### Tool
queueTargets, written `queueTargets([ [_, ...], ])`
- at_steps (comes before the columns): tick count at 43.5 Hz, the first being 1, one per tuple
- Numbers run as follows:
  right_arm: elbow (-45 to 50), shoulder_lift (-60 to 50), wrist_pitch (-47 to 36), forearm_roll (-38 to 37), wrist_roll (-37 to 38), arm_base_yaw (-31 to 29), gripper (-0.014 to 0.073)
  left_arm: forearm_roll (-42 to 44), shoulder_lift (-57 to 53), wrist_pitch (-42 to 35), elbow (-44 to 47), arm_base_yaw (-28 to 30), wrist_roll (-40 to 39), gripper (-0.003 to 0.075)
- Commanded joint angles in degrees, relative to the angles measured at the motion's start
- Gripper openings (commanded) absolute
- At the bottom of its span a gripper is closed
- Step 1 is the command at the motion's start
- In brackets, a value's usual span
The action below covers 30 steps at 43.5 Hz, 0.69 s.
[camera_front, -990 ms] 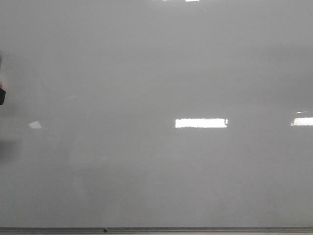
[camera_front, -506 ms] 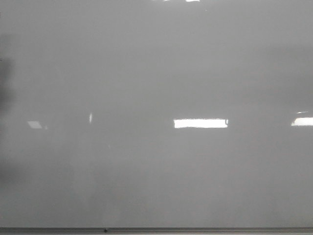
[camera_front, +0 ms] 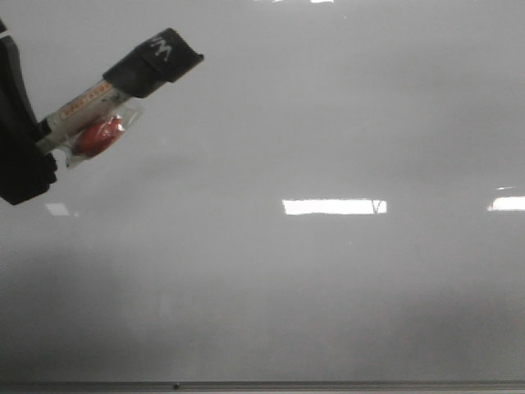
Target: Write number 8 on whiteboard
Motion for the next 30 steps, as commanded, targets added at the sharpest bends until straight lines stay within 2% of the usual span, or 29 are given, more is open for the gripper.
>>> queueTargets([
  [1,-5.98,4.27,4.83,5.12,-8.5,6.48,0.0551,-1.61,-1.1,-0.67,-2.37,-3.01,2.08,-0.0019],
  [6,-10.58,9.22,9.82,11.09,-13.12,12.83,0.0551,-1.61,-1.1,-0.67,-2.37,-4.61,2.91,-0.0019],
  [15,-18.11,17.48,6.37,16.89,-19.0,21.57,0.0551,-1.85,-1.1,-0.67,-2.37,-4.85,3.01,-0.0019],
  [24,-25.14,26.86,4.52,18.91,-21.85,25.44,0.0551,-1.85,-1.1,-0.67,-2.37,-4.85,3.01,-0.0019],
  [30,-26.67,31.0,3.24,23.95,-27.07,26.1,0.0551,-1.85,-1.1,-0.89,-2.37,-4.85,3.01,-0.0019],
])
